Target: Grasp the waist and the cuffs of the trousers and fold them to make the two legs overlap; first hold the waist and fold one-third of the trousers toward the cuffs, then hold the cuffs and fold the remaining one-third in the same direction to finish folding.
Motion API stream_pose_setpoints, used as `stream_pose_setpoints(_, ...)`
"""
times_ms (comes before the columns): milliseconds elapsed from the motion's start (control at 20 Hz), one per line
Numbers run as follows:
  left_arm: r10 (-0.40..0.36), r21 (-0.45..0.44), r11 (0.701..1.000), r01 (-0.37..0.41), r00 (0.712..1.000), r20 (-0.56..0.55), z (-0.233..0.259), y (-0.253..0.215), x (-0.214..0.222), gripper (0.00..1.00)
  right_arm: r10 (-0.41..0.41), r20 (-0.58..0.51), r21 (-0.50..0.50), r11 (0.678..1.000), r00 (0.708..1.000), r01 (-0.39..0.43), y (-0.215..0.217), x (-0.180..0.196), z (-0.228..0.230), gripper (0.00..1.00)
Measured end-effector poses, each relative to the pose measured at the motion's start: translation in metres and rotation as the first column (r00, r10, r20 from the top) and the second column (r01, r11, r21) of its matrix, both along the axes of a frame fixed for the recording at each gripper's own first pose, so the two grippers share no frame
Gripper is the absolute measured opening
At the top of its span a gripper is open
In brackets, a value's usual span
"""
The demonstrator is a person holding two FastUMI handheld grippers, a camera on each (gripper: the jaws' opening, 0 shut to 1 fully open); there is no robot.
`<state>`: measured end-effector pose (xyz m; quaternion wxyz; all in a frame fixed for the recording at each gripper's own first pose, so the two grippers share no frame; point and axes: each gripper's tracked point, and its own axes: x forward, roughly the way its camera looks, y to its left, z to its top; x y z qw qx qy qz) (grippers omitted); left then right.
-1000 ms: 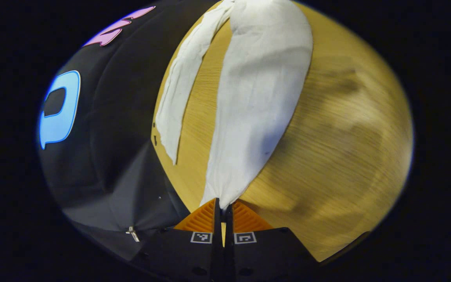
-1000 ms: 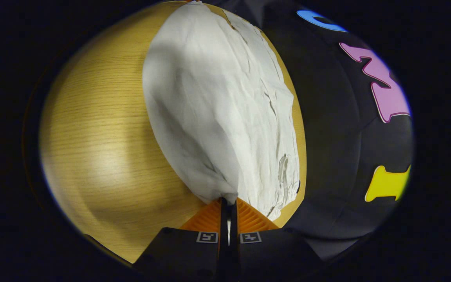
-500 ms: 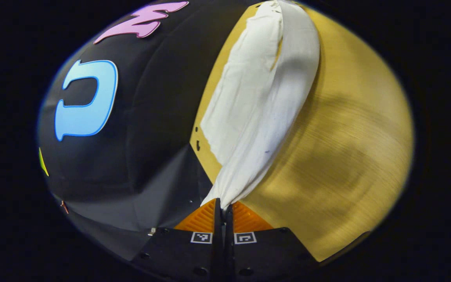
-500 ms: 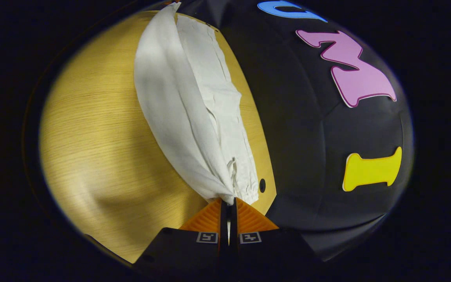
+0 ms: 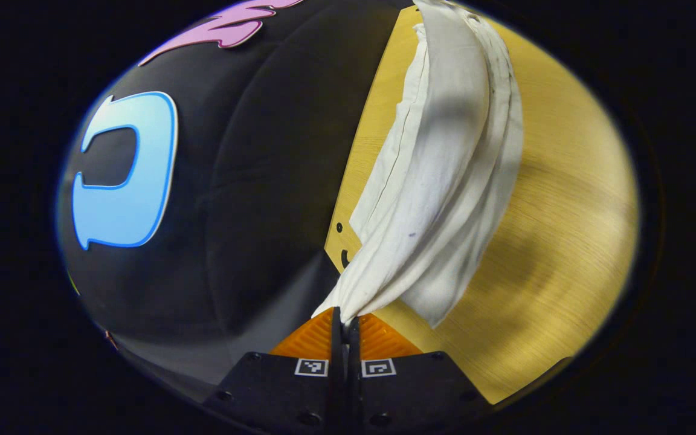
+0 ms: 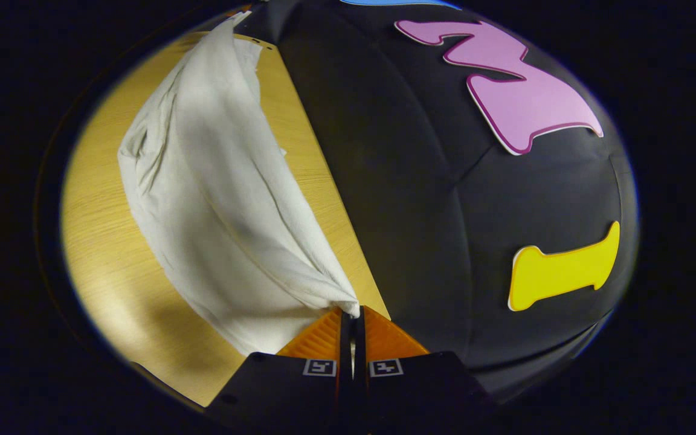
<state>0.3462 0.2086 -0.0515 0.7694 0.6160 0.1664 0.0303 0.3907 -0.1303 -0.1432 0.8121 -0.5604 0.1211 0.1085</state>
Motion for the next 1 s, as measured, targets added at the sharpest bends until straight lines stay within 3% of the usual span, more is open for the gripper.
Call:
stream_pose_setpoints(100,0.019,-0.022,1.000,-0.019,1.000,-0.003,-0.010,-0.001,0.029,0.02,-0.054,-0.021,0.066,0.996,0.998,0.055,0.000,0.023,-0.009,0.05)
stream_pose_setpoints(250,0.053,-0.038,0.998,-0.054,0.999,-0.008,-0.026,-0.004,0.064,0.05,-0.122,-0.076,0.155,0.979,0.990,0.133,0.004,0.042,-0.034,0.05)
stream_pose_setpoints(400,0.086,-0.100,0.991,-0.088,0.996,-0.029,-0.045,-0.007,0.076,0.09,-0.195,-0.174,0.273,0.932,0.965,0.237,0.004,0.048,-0.059,0.07)
stream_pose_setpoints(450,0.087,-0.151,0.984,-0.092,0.995,-0.041,-0.052,-0.010,0.075,0.12,-0.220,-0.210,0.321,0.905,0.953,0.280,0.001,0.045,-0.063,0.20)
stream_pose_setpoints(500,0.087,-0.201,0.975,-0.096,0.995,-0.053,-0.058,-0.012,0.072,0.30,-0.243,-0.240,0.370,0.872,0.940,0.320,0.000,0.045,-0.066,0.31)
stream_pose_setpoints(650,0.117,-0.243,0.962,-0.122,0.993,-0.036,-0.053,-0.004,0.062,0.85,-0.288,-0.294,0.533,0.742,0.911,0.407,-0.007,0.044,-0.063,1.00)
stream_pose_setpoints(750,0.134,-0.300,0.945,-0.128,0.991,-0.004,-0.044,-0.002,0.054,0.95,-0.309,-0.323,0.626,0.639,0.894,0.447,-0.012,0.037,-0.051,0.98)
stream_pose_setpoints(800,0.146,-0.336,0.932,-0.134,0.989,0.010,-0.039,-0.002,0.049,0.95,-0.314,-0.334,0.659,0.596,0.889,0.458,-0.014,0.034,-0.048,0.98)
stream_pose_setpoints(850,0.162,-0.403,0.904,-0.141,0.987,0.020,-0.034,-0.004,0.040,0.95,-0.316,-0.347,0.689,0.553,0.883,0.468,-0.015,0.031,-0.046,0.98)
stream_pose_setpoints(900,0.179,-0.493,0.857,-0.146,0.984,0.021,-0.032,-0.010,0.033,0.95,-0.318,-0.350,0.714,0.518,0.881,0.471,-0.017,0.026,-0.043,0.98)
stream_pose_setpoints(1000,0.220,-0.603,0.785,-0.146,0.974,0.051,-0.021,-0.013,0.018,0.95,-0.354,-0.337,0.743,0.470,0.872,0.477,-0.032,0.019,-0.034,0.98)
